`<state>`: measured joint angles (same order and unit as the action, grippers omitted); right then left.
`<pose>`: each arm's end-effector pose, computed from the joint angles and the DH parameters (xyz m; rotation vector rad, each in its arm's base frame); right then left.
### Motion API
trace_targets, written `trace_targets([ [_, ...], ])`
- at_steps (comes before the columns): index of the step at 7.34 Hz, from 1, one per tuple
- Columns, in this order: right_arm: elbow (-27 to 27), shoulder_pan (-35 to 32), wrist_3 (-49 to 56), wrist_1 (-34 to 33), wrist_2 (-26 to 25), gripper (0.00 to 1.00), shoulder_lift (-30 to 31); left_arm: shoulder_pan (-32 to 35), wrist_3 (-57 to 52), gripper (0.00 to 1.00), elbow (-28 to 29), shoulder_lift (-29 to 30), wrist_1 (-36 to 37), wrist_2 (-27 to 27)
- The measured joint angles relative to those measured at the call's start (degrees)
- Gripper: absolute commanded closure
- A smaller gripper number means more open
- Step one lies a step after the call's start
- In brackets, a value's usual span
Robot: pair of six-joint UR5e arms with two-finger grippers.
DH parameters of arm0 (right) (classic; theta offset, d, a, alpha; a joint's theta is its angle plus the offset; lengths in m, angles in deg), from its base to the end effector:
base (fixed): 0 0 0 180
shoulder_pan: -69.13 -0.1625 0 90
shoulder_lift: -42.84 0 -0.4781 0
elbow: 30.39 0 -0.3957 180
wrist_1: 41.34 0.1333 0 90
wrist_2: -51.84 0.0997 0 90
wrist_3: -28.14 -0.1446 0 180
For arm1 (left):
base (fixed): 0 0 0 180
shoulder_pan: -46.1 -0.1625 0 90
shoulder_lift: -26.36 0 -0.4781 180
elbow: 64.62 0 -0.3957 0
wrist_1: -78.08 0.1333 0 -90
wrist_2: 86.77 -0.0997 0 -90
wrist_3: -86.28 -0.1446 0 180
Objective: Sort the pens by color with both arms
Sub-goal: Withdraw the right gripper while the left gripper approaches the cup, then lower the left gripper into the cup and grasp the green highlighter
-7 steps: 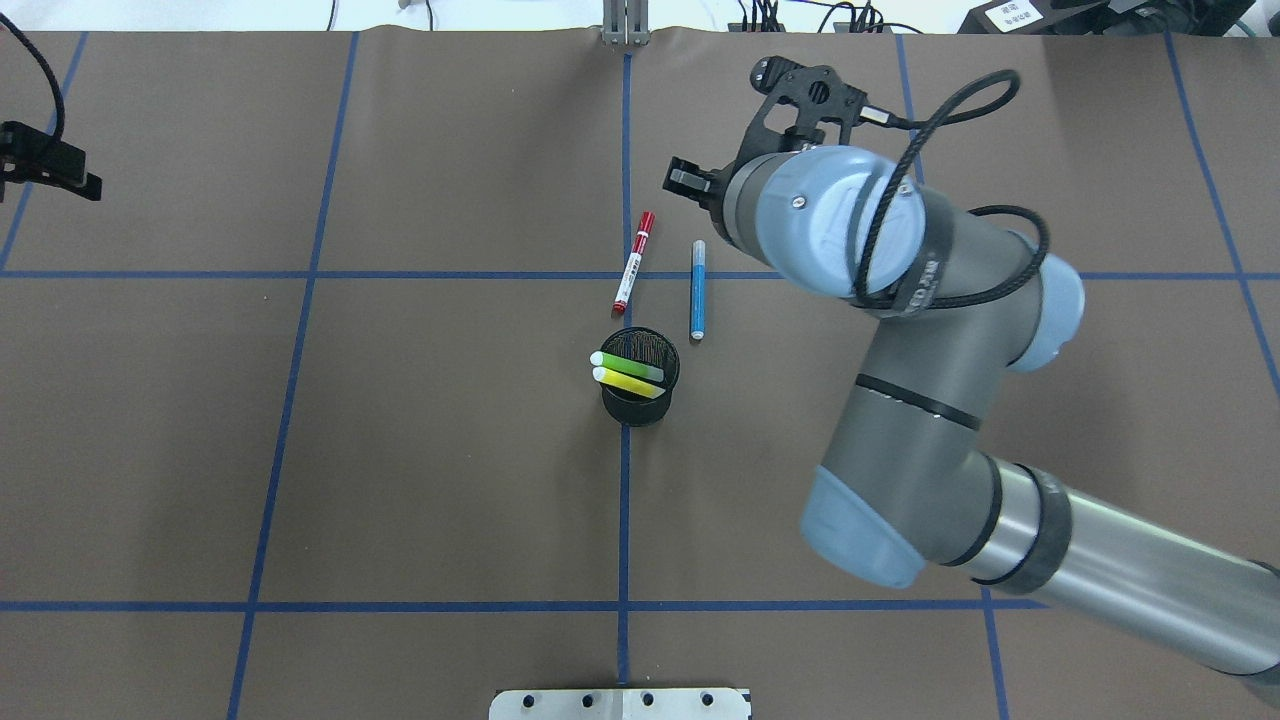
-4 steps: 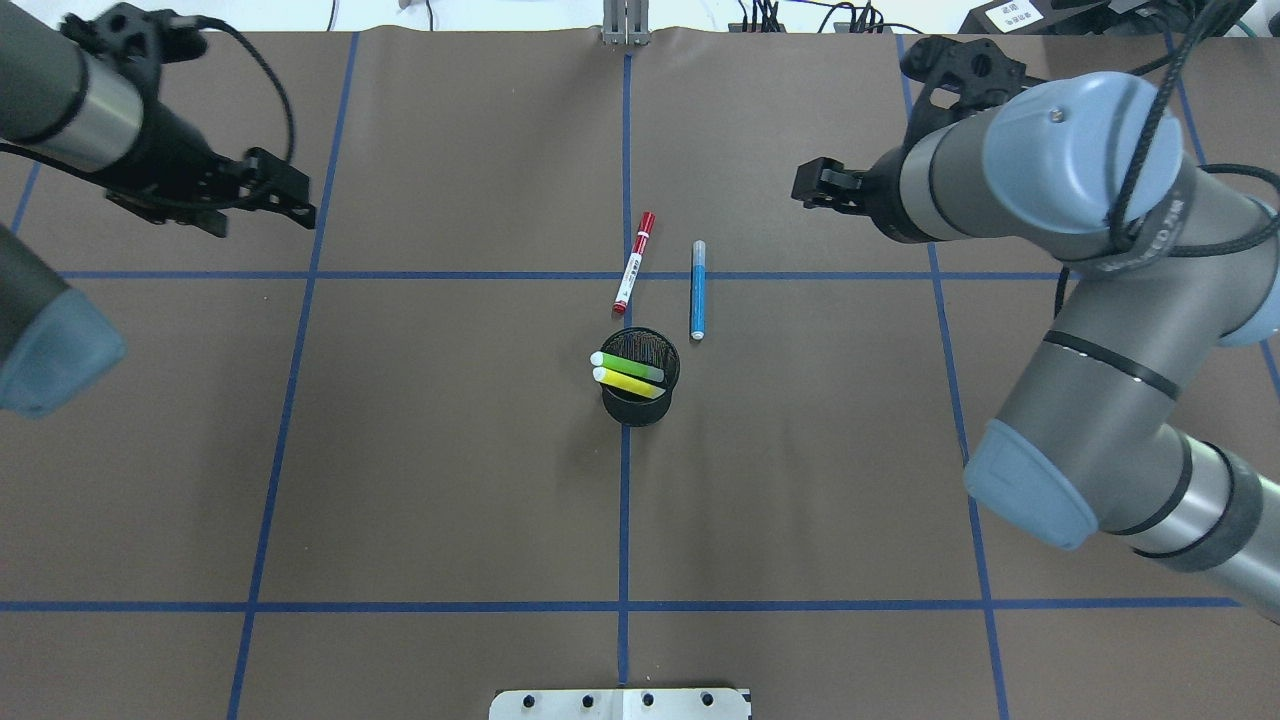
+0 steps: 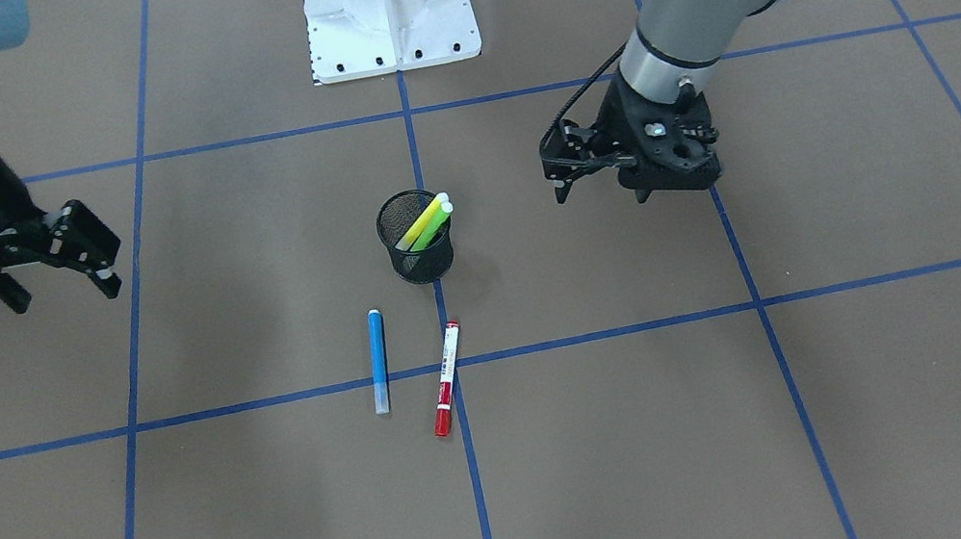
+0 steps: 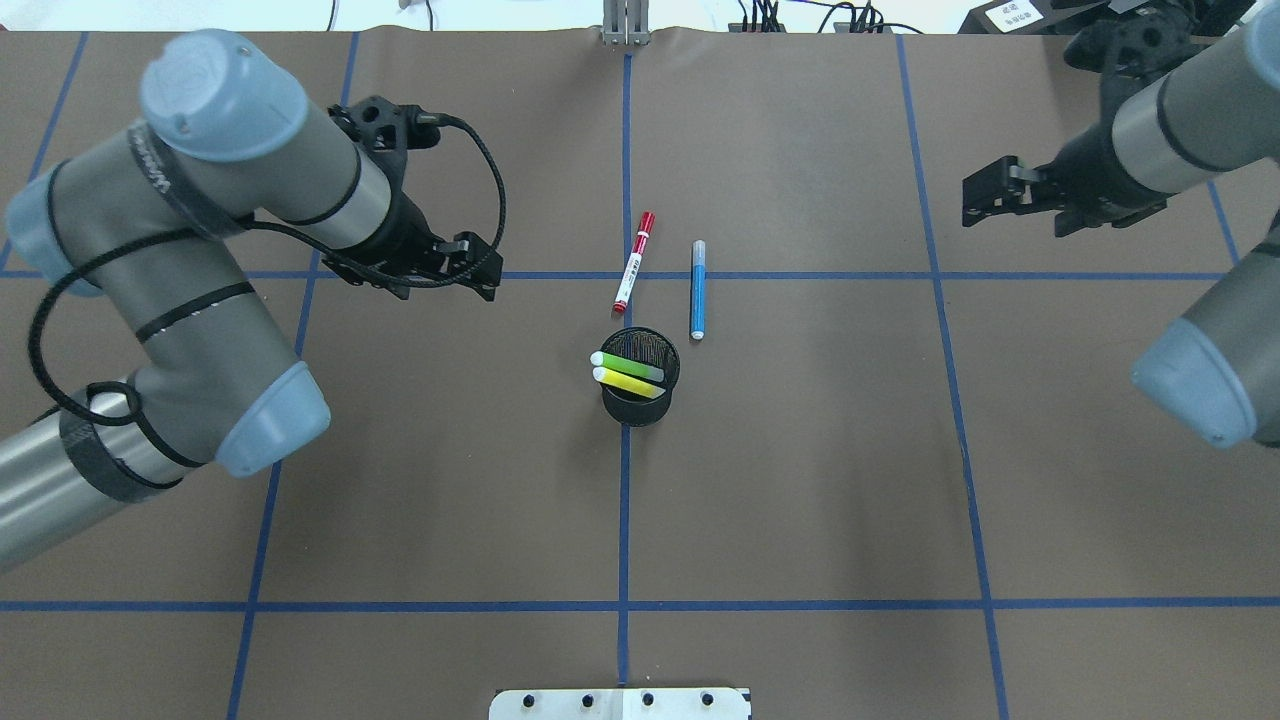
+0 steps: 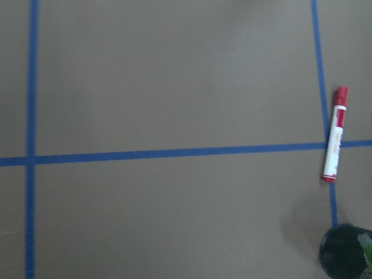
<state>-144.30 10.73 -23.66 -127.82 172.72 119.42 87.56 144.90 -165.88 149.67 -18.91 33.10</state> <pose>-0.2547 -0.5268 0.4163 0.1760 -0.8469 0.1383 0.4875 -0.5125 0.2842 0.1309 0.9931 0.0735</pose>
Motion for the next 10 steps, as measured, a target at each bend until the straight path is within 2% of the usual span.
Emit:
trace_targets([
  [1,1.66,-3.14,5.95,-0.02,3.56,0.01,1.84,-1.74,0.5,0.03,1.35,1.41,-1.01,-0.49],
  [3,3.41,-6.19,12.76,-0.02,6.44,0.01,4.24,-2.86,3.17,0.11,5.04,3.51,-7.5,-0.53],
  [6,3.89,-6.72,14.13,0.05,6.66,0.01,5.32,-3.26,11.43,0.3,12.57,6.03,-20.3,0.83],
  [7,3.92,-6.73,14.17,0.07,6.63,0.01,5.44,-3.4,13.64,0.43,13.94,6.85,-22.13,1.17],
  [8,3.97,-6.73,14.18,0.08,6.59,0.01,5.47,-3.77,15.27,0.52,14.52,7.24,-22.86,1.33],
  [10,4.15,-6.75,14.19,0.08,6.56,0.01,5.5,-4.9,17.56,0.55,14.74,7.44,-23.2,1.41],
])
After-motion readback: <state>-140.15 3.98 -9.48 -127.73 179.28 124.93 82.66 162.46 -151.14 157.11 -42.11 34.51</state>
